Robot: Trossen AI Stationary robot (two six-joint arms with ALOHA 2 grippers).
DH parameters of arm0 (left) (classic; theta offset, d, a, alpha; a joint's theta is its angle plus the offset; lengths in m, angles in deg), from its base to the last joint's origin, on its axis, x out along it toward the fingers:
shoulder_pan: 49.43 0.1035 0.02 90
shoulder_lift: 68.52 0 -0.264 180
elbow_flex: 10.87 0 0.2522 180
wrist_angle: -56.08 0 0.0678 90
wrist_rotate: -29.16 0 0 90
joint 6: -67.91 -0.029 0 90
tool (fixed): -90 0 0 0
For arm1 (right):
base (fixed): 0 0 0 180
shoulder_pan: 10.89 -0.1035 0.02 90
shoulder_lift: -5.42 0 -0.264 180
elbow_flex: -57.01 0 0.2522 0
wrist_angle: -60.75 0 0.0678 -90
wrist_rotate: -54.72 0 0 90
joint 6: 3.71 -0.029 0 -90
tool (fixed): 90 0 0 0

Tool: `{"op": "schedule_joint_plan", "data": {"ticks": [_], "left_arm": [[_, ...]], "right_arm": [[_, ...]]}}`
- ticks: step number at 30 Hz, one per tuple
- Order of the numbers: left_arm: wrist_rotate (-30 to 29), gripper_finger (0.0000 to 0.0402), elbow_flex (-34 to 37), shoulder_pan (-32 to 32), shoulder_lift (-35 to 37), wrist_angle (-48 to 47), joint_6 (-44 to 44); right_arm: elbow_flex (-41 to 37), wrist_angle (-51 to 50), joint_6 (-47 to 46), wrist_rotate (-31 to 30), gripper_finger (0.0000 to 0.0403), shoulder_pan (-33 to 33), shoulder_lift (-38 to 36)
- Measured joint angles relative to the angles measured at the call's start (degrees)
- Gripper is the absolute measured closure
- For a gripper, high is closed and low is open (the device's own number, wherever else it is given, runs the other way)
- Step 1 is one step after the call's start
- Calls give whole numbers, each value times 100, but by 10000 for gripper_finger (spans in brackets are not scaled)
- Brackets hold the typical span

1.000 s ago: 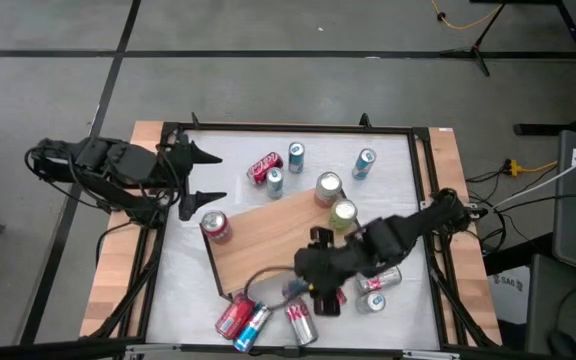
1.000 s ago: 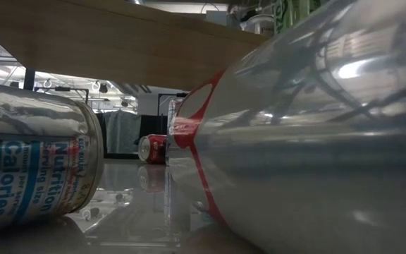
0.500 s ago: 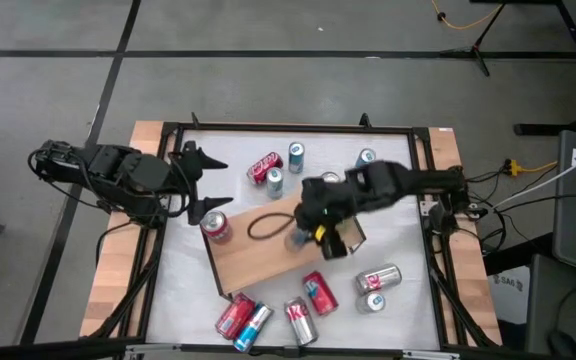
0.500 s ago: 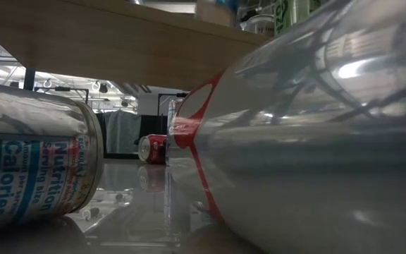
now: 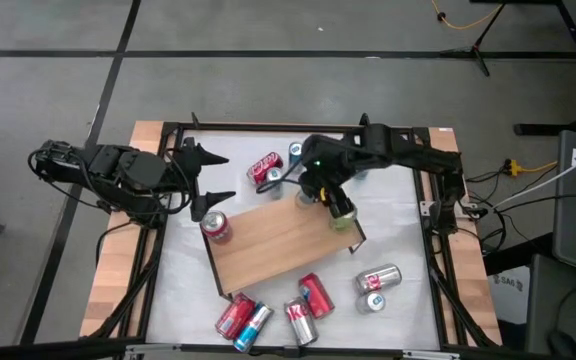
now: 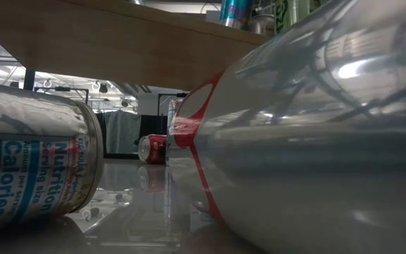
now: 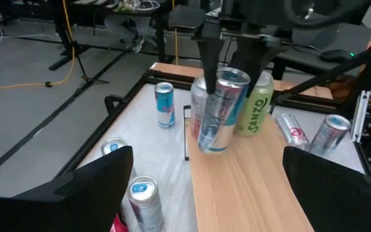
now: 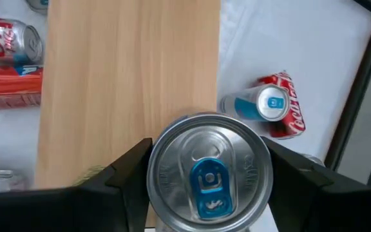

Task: Place canned beverage on shelf
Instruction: Put the blue soda can on the shelf

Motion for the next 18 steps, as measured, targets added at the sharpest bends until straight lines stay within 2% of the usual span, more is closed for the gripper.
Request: {"op": "schedule_joint_plan", "data": {"ticks": [18], "left_arm": [[2, 7, 0, 0, 0, 15, 0]], "right_arm": [[0, 34, 170, 69, 175, 119, 329]]}}
